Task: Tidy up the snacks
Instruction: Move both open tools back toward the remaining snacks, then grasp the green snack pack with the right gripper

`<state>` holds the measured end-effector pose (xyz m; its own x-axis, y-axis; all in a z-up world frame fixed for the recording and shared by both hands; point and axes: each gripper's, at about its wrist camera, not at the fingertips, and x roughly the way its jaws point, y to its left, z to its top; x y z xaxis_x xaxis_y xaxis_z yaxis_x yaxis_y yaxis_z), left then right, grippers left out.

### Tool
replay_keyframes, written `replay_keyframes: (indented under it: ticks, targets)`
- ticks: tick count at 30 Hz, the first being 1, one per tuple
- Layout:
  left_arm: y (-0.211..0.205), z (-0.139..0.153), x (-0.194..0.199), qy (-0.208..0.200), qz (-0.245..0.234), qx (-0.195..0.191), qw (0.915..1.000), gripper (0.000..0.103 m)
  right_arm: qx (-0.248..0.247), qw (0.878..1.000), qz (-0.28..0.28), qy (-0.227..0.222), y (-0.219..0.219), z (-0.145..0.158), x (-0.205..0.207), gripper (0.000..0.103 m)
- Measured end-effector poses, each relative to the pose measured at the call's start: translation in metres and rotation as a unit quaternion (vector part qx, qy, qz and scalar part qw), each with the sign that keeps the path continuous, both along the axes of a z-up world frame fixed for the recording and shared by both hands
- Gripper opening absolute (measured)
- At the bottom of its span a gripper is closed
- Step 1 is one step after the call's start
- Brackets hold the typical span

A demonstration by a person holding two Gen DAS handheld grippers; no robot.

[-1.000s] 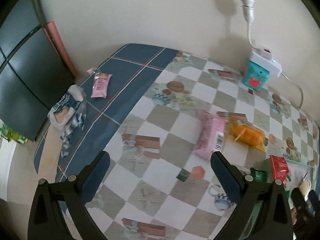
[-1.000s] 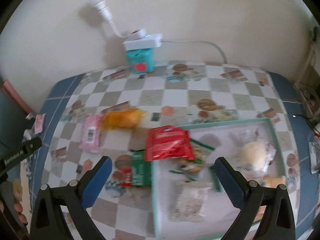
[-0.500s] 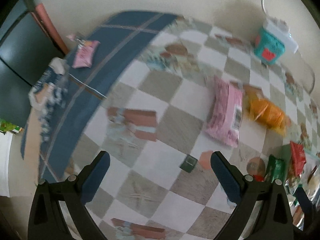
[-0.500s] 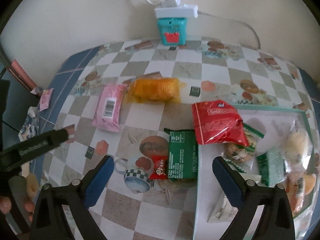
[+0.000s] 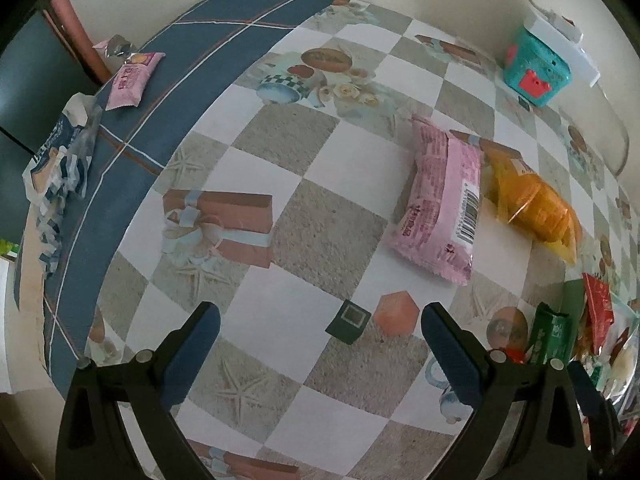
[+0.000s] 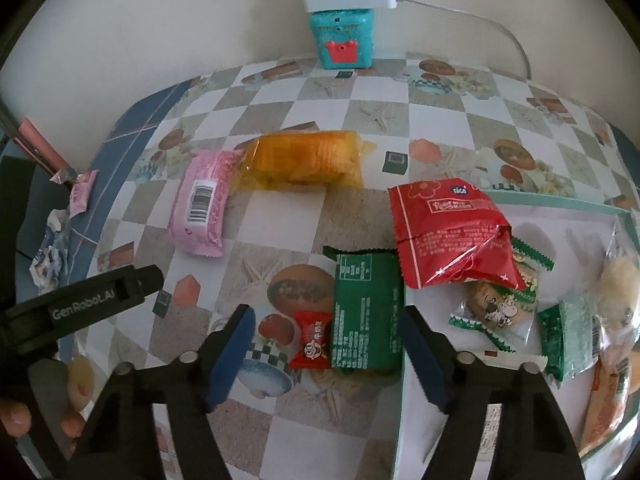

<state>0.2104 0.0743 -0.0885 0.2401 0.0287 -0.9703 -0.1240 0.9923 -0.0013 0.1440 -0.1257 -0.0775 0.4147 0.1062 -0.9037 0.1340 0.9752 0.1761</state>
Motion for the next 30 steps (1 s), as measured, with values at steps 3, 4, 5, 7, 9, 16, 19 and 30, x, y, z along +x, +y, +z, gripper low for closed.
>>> replay_keyframes:
  ticks: [3, 4, 5, 7, 9, 16, 19, 30]
  targets:
    - [0.003, 0.001, 0.000, -0.001, 0.005, -0.005, 1.0000, 0.101, 0.011, 1.000, 0.003, -0.001, 0.000, 0.001, 0.000, 0.065]
    - [0.004, 0.001, 0.000, -0.002, 0.006, -0.007, 1.0000, 0.101, 0.005, 1.000, 0.003, 0.000, 0.001, 0.000, 0.001, 0.065]
    - [0.006, 0.003, 0.003, -0.002, 0.006, -0.008, 0.9999, 0.101, -0.002, 1.000, 0.001, 0.002, 0.001, -0.001, 0.001, 0.065]
    - [0.007, 0.004, 0.003, -0.004, 0.007, -0.010, 0.9999, 0.101, -0.005, 1.000, -0.004, 0.007, -0.001, -0.004, 0.001, 0.065]
    - [0.010, 0.004, 0.003, -0.006, 0.008, -0.012, 0.9999, 0.101, -0.005, 1.000, -0.010, 0.012, -0.004, -0.008, 0.002, 0.062]
    - [0.009, 0.005, 0.001, -0.007, 0.008, -0.014, 0.9999, 0.101, -0.009, 1.000, -0.015, 0.012, -0.010, -0.009, 0.002, 0.055]
    - [0.007, 0.006, 0.001, -0.008, 0.009, -0.013, 0.9998, 0.101, -0.009, 1.000, -0.025, 0.014, -0.015, -0.010, 0.001, 0.052]
    - [-0.004, 0.009, 0.000, -0.010, -0.006, -0.024, 0.9996, 0.101, 0.000, 1.000, -0.019, 0.020, -0.013, -0.017, 0.003, 0.052]
